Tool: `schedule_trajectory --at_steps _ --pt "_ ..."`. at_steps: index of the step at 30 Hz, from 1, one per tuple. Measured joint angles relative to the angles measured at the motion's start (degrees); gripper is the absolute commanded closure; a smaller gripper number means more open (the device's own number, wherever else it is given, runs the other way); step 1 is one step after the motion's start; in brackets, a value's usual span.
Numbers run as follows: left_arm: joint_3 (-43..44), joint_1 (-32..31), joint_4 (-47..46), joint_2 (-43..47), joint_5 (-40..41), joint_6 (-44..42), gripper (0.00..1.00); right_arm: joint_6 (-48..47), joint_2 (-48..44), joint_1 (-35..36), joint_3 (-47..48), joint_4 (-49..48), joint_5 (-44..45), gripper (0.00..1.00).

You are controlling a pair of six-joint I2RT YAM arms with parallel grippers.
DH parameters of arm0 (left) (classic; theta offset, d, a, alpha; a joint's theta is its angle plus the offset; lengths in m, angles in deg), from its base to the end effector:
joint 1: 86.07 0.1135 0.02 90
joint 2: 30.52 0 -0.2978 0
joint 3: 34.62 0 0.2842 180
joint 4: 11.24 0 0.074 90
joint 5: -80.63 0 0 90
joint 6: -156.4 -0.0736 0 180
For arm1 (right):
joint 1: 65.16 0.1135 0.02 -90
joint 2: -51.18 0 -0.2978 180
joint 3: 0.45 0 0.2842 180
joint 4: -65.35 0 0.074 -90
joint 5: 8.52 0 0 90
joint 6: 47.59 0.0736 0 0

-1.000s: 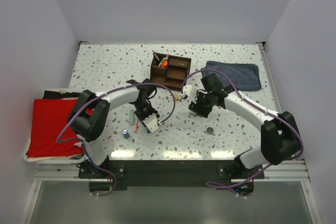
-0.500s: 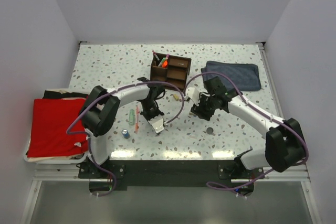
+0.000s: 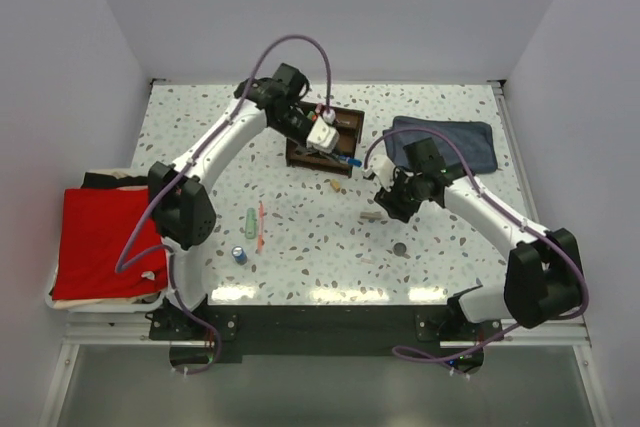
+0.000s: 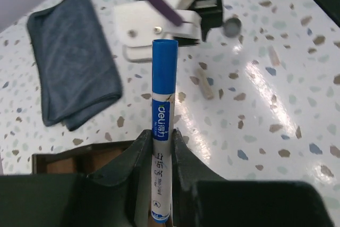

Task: Sort the stationery into containers
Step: Pick up the pen from the center of the board, then place the pen in the storage box.

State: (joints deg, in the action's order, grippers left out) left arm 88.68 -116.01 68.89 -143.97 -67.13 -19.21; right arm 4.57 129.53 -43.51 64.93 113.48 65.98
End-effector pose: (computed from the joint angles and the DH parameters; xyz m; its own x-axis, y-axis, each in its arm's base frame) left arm 0.3647 -0.2819 0.3287 0.4496 0.3549 -0.8197 0.8526 -0.4440 0.2755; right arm 0.2779 0.1315 0.2145 -0.3509 -0.7753 -0.5252 -0.8747 0.4715 -0.1117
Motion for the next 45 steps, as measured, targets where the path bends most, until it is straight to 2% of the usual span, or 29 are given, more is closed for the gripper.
schedule_trajectory --at_steps 2,4,6,8,9,11,14,16,18,24,36,45 --pt "0.42 3.23 -5.81 0.11 -5.03 8.98 1.0 0.11 1.62 -0.35 1.46 0.37 0.04 0.46" --pt "-3.21 7.43 -20.65 0.55 -9.7 23.58 1.0 0.11 3.19 -0.5 3.21 0.52 0.42 0.46" --pt "-12.79 10.93 -41.75 2.8 -12.0 41.11 1.0 0.04 4.48 -0.72 4.7 0.59 0.98 0.46" --pt "-23.23 14.23 -68.7 3.93 -13.0 62.84 1.0 0.0 5.46 -0.72 5.99 0.74 1.11 0.46" --pt "-25.92 15.52 -79.19 3.17 -13.38 72.35 1.0 -0.09 5.99 -0.74 6.56 0.76 1.2 0.46" --pt "-25.88 17.14 -96.43 -0.61 -13.62 88.94 1.0 -0.09 6.93 -0.74 7.54 0.87 1.27 0.46" --pt "-23.76 18.1 -113.33 -5.33 -12.98 104.54 1.0 -0.11 8.13 -0.74 8.39 1.03 1.38 0.46" --pt "-22.99 18.18 -119.27 -6.78 -12.96 110.05 1.0 -0.09 8.83 -0.74 8.83 1.16 1.49 0.46" --pt "-21.59 18.18 -124.39 -8.11 -12.92 114.38 1.0 -0.11 9.73 -0.72 9.27 1.33 1.6 0.46" --pt "-19.69 18.62 -132.32 -11.17 -12.9 119.73 1.0 -0.11 11.69 -0.72 11.04 2.25 2.69 0.46" --pt "-17.33 21.57 -134.6 -20.22 -12.17 121.96 1.0 -0.09 14.49 -0.72 13.18 3.8 3.06 0.46" --pt "-17.84 21.57 -135.43 -21.22 -12.31 122.01 0.82 -0.07 16.94 -0.72 15.37 3.89 3.87 0.46"
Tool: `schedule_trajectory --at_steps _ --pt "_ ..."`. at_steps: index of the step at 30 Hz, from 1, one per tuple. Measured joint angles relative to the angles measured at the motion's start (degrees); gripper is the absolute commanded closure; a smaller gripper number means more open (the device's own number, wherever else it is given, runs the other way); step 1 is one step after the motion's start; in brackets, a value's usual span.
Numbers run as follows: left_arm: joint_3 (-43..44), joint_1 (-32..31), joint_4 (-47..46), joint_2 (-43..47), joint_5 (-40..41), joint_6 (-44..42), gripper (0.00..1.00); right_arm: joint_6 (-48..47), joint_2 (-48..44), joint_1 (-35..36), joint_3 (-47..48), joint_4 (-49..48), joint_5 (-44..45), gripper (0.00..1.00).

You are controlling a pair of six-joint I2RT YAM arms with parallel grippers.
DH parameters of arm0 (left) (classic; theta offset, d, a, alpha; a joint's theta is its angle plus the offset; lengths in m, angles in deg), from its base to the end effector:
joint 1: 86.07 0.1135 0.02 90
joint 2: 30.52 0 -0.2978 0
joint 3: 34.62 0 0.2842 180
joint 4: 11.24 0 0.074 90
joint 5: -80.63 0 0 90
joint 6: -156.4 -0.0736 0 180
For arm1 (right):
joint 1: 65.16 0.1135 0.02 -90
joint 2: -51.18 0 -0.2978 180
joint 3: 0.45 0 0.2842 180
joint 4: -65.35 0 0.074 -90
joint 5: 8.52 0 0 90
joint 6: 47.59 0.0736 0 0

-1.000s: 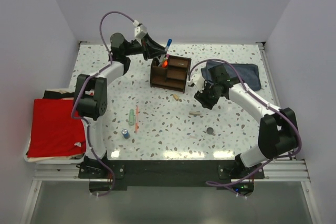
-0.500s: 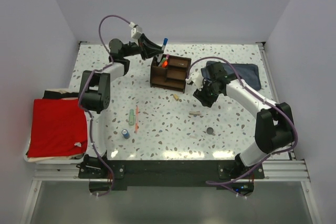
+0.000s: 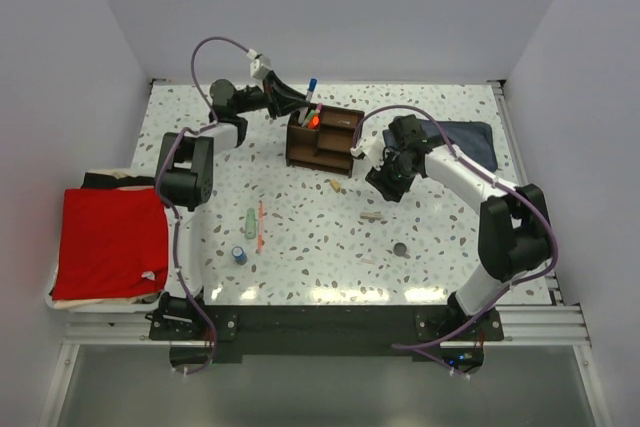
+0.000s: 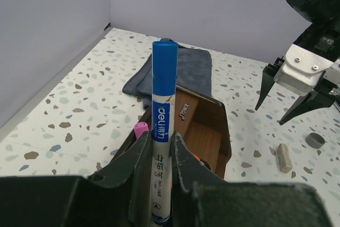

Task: Sort the stationery into containers
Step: Place the pen in the storage box, then pick up the pen cap from the center of the board, then pick up the pen from the center of the board.

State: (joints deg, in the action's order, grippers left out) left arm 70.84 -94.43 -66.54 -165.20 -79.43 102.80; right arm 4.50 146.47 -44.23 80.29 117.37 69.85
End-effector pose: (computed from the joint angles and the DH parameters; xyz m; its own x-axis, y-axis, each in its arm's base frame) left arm 0.5504 -0.1508 0.2301 -0.1751 -0.1788 -0.9682 0.9704 0.1348 -0.2004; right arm 0.3502 0.1498 0.2046 -0.4152 -0.8031 -0.4274 -0.8617 0.4978 -0.0984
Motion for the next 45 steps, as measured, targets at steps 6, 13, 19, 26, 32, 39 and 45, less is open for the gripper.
schedule_trajectory --at_steps 6,13,19,26,32,39,45 --pt "-2.36 0.17 -0.83 0.0 -0.85 0.0 0.7 0.02 0.46 0.02 0.44 0.02 0.13 0.45" --pt "-4.17 0.44 -2.05 0.55 -2.12 -0.02 0.57 0.02 0.68 0.04 0.7 -0.04 0.13 0.45" --pt "-6.1 0.57 -2.12 4.76 -2.84 -0.07 0.51 0.02 0.63 0.07 0.68 -0.13 0.11 0.43" --pt "-17.4 2.47 12.13 26.51 -0.22 -8.9 0.38 1.11 -2.12 0.07 -0.52 -1.09 -0.11 0.41" --pt "-14.45 -1.57 58.77 46.49 20.17 -38.93 0.38 4.42 -5.38 0.07 -2.03 -2.45 -1.29 0.42" --pt "-12.31 -7.43 91.8 45.92 39.8 -44.54 0.38 12.66 -7.93 0.07 -2.05 -6.05 -4.52 0.43" --pt "-25.18 -6.99 104.41 47.5 50.47 -40.85 0.48 18.78 -12.83 0.04 -2.08 -8.7 -6.34 0.43"
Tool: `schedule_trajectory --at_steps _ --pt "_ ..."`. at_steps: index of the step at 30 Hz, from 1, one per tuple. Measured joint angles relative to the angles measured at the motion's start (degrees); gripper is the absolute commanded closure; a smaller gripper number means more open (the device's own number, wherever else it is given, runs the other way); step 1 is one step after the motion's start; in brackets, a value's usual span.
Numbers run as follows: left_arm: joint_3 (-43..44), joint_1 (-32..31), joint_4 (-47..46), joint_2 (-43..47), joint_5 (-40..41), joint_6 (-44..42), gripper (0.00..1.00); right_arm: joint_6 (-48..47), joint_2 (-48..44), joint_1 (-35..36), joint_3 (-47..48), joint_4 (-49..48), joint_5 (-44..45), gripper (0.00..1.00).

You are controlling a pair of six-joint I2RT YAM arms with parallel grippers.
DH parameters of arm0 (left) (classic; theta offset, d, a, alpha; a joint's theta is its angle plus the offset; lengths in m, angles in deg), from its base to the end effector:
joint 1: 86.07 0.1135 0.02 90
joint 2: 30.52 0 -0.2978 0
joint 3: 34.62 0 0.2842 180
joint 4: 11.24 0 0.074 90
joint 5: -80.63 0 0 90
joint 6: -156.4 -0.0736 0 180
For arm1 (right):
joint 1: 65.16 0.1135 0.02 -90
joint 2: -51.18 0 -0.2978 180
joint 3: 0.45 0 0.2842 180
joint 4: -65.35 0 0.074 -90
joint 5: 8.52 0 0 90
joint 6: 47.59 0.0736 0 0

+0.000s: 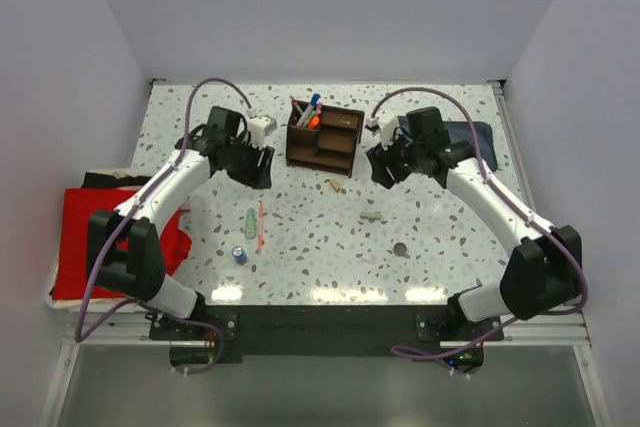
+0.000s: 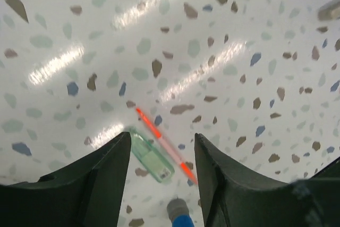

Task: Sort the stationery into containers
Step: Pick up the pen from the center of the board.

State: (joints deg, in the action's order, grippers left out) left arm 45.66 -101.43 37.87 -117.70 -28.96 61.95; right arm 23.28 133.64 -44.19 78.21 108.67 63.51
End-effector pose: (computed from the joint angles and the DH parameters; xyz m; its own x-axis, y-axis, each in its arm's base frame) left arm 0.3480 -0.1212 0.2579 -0.7637 0.2856 -0.5789 0.4910 0.8392 -0.2338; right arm 0.3304 0.1509 0.2844 -0.4707 -0.5142 -0.7170 -0.7311 0.6822 -0.0094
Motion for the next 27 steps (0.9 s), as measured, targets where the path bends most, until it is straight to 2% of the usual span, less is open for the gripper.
schedule_trajectory --at_steps 4,11,27 --pt "-5.77 0.0 2.51 2.75 2.32 2.56 0.54 2.82 -4.11 0.0 -1.68 -2.05 -1.36 0.43" --pt "-12.63 0.0 3.54 4.66 3.1 5.42 0.58 4.96 -9.11 0.0 -6.54 -2.97 -2.58 0.43" --pt "-13.57 -2.49 1.14 -4.2 0.61 6.99 0.59 5.25 -10.62 0.0 -10.67 -2.99 -2.69 0.43"
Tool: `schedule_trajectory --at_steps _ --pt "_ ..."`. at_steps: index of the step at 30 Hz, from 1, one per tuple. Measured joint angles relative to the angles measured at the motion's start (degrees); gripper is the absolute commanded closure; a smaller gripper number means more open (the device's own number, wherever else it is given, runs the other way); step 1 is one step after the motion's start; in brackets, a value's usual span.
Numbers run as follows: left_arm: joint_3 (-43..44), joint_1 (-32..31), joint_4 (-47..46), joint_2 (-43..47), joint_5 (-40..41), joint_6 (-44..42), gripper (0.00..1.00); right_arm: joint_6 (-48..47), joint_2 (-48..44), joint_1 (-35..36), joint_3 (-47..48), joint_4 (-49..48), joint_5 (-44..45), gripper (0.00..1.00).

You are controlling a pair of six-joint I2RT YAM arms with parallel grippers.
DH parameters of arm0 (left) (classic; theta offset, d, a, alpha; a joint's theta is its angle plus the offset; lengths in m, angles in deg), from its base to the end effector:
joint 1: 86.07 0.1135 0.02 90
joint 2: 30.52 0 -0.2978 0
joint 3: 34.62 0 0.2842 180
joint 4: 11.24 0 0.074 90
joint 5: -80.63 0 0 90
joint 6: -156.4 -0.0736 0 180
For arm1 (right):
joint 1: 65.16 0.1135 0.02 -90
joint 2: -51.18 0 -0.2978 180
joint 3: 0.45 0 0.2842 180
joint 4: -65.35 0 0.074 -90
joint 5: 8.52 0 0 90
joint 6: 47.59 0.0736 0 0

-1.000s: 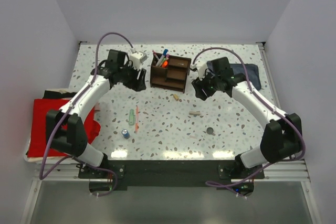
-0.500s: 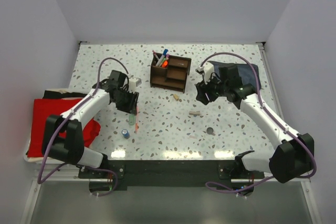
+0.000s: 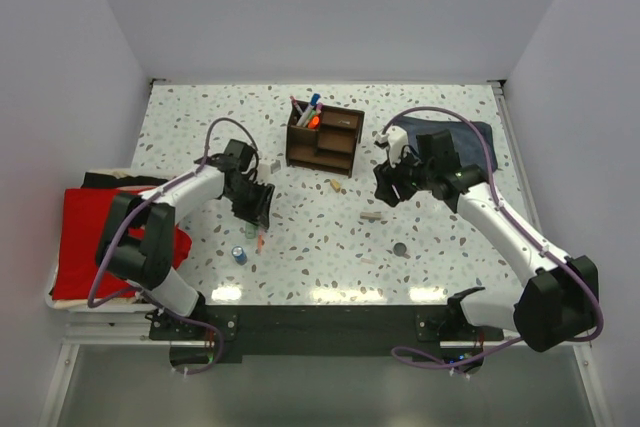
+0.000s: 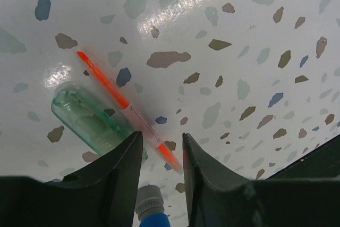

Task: Sort the stationery into containers
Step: Pick up the pen from the center of the board.

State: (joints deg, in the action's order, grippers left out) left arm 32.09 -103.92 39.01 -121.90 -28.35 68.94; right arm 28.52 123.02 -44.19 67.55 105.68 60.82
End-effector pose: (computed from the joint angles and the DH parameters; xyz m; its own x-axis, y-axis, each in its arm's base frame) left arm 0.2999 -0.1217 0.1539 -0.9346 0.2569 -0.2460 0.3293 0.8864 -0.3253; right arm 0.2832 0.1363 0.2779 -0.4945 -0.4301 -0.7553 -0.7107 0.7004 0.0665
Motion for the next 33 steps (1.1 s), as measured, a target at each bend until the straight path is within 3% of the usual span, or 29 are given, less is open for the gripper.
schedule_trajectory --at_steps 14,20,33 --pt "0.61 -1.07 -1.33 -3.56 2.6 0.5 0.61 -0.33 -0.76 -0.15 -1.57 -0.26 -0.07 0.43" --pt "0.66 -2.16 -2.67 -4.24 4.96 1.44 0.63 -5.05 -2.12 -0.15 -2.89 0.42 -1.4 0.43" --pt "1.25 -11.28 -3.08 -4.81 19.58 6.32 0.7 -14.93 -9.81 -0.13 -5.62 2.38 -1.51 0.43"
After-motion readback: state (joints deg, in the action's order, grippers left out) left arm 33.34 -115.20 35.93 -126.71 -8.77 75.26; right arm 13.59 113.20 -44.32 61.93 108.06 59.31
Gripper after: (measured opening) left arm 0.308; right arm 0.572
